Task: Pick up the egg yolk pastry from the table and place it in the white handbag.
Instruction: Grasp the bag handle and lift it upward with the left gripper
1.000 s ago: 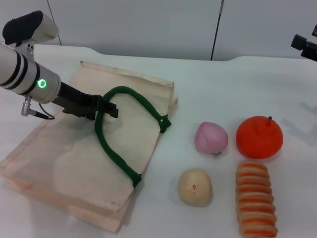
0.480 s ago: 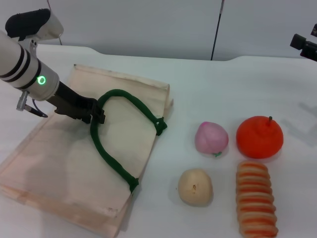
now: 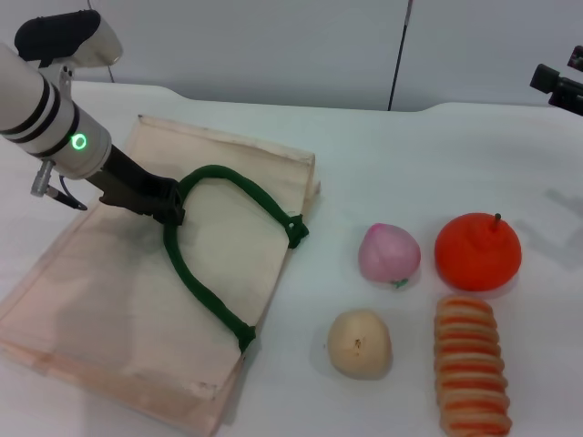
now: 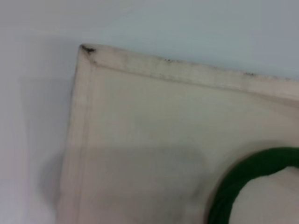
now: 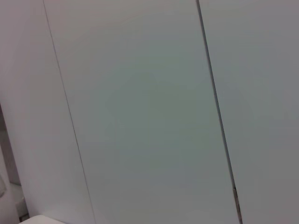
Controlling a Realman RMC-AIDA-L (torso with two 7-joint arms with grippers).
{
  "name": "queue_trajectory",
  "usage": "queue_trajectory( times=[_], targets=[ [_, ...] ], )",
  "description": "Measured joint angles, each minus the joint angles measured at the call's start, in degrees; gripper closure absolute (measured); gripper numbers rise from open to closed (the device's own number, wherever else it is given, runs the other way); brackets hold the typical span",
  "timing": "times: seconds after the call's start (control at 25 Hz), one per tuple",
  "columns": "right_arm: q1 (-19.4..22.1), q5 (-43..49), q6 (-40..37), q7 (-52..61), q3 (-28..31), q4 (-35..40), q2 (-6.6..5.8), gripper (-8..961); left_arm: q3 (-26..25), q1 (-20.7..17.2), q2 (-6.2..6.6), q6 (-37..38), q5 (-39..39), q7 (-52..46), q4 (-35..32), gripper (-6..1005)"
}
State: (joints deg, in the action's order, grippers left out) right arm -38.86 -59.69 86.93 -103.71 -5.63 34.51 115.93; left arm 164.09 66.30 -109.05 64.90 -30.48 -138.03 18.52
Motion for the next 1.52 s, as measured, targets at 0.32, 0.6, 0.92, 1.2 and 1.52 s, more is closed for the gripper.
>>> queue_trajectory(
  times=[0.32, 0.6, 0.92, 1.2, 1.52],
  targets=[
    [-0.18, 0.02, 0.04, 0.0, 0.0, -0.14, 0.0, 73, 0.0, 0.55, 0.05, -0.64, -0.19, 0.36, 0.08, 844],
    [-0.13, 0.02, 0.09, 0.0, 0.0, -0.14, 0.0, 73, -0.01, 0.45, -0.1, -2.08, 0.29, 1.29, 0.14, 877],
    [0.1, 0.02, 0.09, 0.0, 0.0, -0.14, 0.0, 73, -0.1, 0.07, -0.52, -2.15, 2.4, 3.73, 0.46, 877],
    [0.26, 0.01, 0.03, 0.0, 0.0, -0.14, 0.0, 73, -0.2, -0.28, -0.65, -2.11, 4.65, 5.12, 0.51, 877],
    [0.99, 0.01, -0.42, 0.0, 0.0, -0.14, -0.16, 73, -0.18, -2.41, -0.85, 3.79, 16.18, 12.6, 3.27, 877]
  ],
)
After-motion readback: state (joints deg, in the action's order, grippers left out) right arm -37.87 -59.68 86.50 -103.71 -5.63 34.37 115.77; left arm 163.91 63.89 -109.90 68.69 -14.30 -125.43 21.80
